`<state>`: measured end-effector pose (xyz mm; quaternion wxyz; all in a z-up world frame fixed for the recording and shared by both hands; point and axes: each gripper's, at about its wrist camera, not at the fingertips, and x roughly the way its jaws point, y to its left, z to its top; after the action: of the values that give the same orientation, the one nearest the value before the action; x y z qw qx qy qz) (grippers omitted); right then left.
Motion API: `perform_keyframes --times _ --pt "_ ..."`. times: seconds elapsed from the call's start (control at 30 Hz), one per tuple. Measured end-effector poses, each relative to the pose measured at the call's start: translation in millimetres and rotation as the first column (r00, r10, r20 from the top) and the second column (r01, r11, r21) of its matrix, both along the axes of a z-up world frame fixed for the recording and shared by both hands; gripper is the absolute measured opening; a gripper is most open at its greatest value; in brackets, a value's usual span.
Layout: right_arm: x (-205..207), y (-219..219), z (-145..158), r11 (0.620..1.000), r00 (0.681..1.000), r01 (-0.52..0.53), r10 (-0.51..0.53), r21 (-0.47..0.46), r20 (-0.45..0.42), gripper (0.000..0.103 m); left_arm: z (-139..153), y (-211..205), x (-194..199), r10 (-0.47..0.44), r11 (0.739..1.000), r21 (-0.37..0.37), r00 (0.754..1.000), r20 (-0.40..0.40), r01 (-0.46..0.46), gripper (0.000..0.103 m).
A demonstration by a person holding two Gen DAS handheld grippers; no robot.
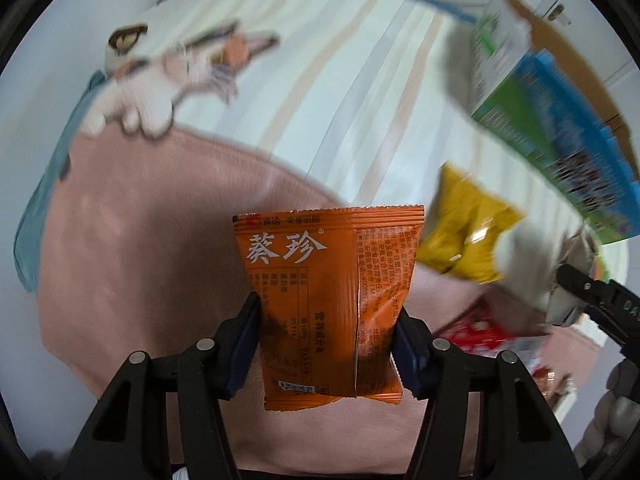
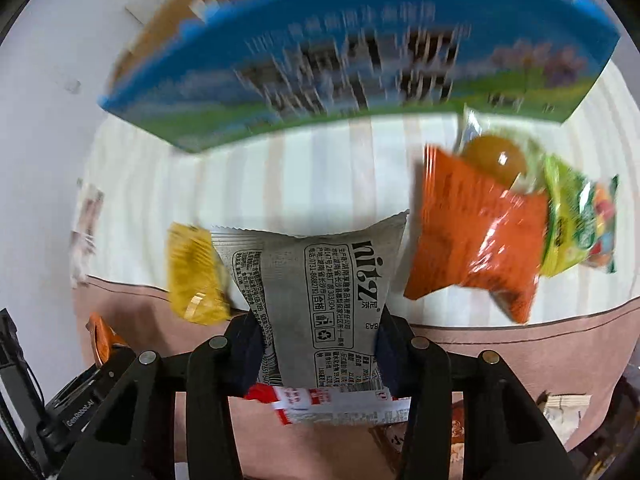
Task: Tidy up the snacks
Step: 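Carry both packets into the box and open both tools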
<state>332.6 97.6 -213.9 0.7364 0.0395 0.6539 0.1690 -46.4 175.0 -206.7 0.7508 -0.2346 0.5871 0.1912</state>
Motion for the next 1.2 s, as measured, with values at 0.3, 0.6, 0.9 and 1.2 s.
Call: perform_keyframes --times 0.3,0.6,0.9,1.2 --pt "-2 -31 119 0.986 0.995 -0.033 0.016 0.164 0.102 0.049 111 -2 90 -0.140 0.989 -0.014 0.962 0.233 0.147 0.056" --pt "81 -77 187 0.992 0.984 0.001 -0.023 0.124 0.177 0.049 149 -51 231 -0.334 0.942 0.042 0.913 0.235 0.334 0.057" --pt "212 -102 155 0.994 0.985 0.104 -0.101 -0.018 0.139 0.049 106 -32 362 -0.366 0.930 0.025 0.929 0.045 0.366 0.057" --pt "290 -103 104 0.985 0.989 0.138 -0.132 -0.105 0.070 0.049 49 -11 438 -0.378 0.924 0.028 0.921 -0.092 0.382 0.057"
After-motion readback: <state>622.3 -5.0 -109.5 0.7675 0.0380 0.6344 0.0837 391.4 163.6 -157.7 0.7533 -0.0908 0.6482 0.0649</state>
